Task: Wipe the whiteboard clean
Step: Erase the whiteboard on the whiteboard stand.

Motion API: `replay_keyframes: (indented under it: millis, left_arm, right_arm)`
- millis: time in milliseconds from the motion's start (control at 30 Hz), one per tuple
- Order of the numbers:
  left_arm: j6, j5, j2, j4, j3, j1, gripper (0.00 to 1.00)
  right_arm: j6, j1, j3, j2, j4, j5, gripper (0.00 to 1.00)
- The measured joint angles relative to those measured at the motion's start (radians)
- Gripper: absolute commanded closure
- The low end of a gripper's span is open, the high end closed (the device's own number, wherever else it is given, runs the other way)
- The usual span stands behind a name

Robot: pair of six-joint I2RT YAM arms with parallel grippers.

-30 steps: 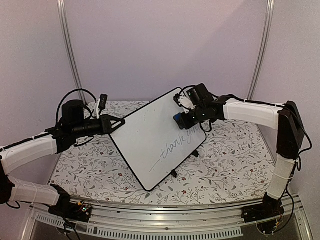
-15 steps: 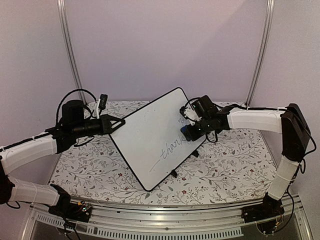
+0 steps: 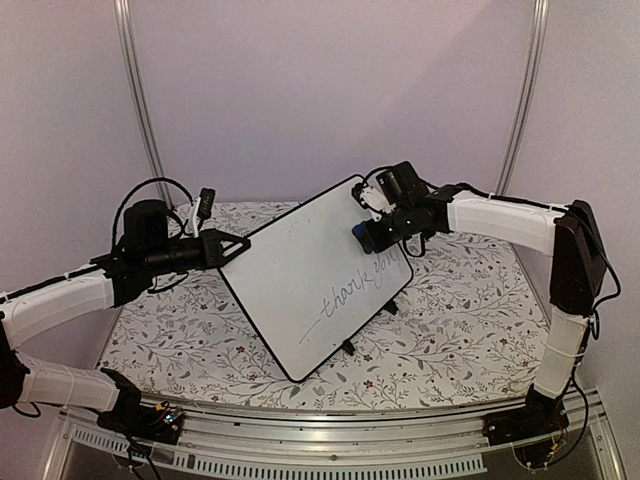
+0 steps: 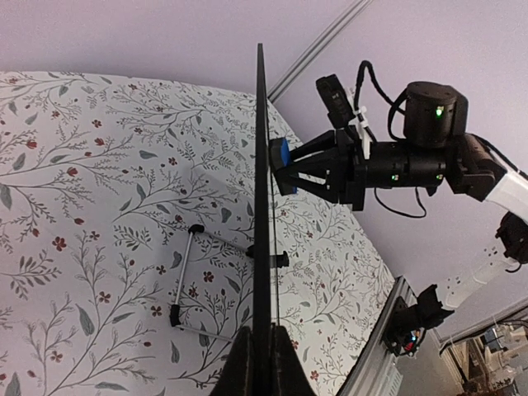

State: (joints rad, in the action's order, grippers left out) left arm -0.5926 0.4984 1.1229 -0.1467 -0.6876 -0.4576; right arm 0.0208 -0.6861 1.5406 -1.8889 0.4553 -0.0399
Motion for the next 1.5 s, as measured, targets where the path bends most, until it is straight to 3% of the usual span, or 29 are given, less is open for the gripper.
replay_keyframes:
  millis: [233,600,833,1167,1367,1500]
  left_arm:
    - [-0.003,-0.002,0.000,0.002,0.000,0.000,1.00]
    - [-0.003,0.002,0.000,0.001,0.000,0.000,1.00]
    - [0.000,0.004,0.000,-0.003,0.000,0.000,1.00]
    - [-0.003,-0.001,0.000,0.000,0.000,0.000,1.00]
    - [-0.006,-0.005,0.000,0.002,0.000,0.000,1.00]
    - [-0.011,-0.006,0.000,0.003,0.000,0.000,1.00]
  right_arm:
    - [0.002,0.002,-0.038,0.007,-0.033,0.001,1.00]
    - [-0.007,0.006,-0.279,0.089,-0.058,-0.004,1.00]
    - [-0.006,0.006,-0.239,0.082,-0.019,-0.006,1.00]
    - [0.008,0.015,-0.001,-0.005,0.016,-0.007,1.00]
    - [0.010,0.019,-0.008,-0.010,0.002,-0.007,1.00]
    - [0.006,0.019,-0.100,0.022,-0.057,-0.007,1.00]
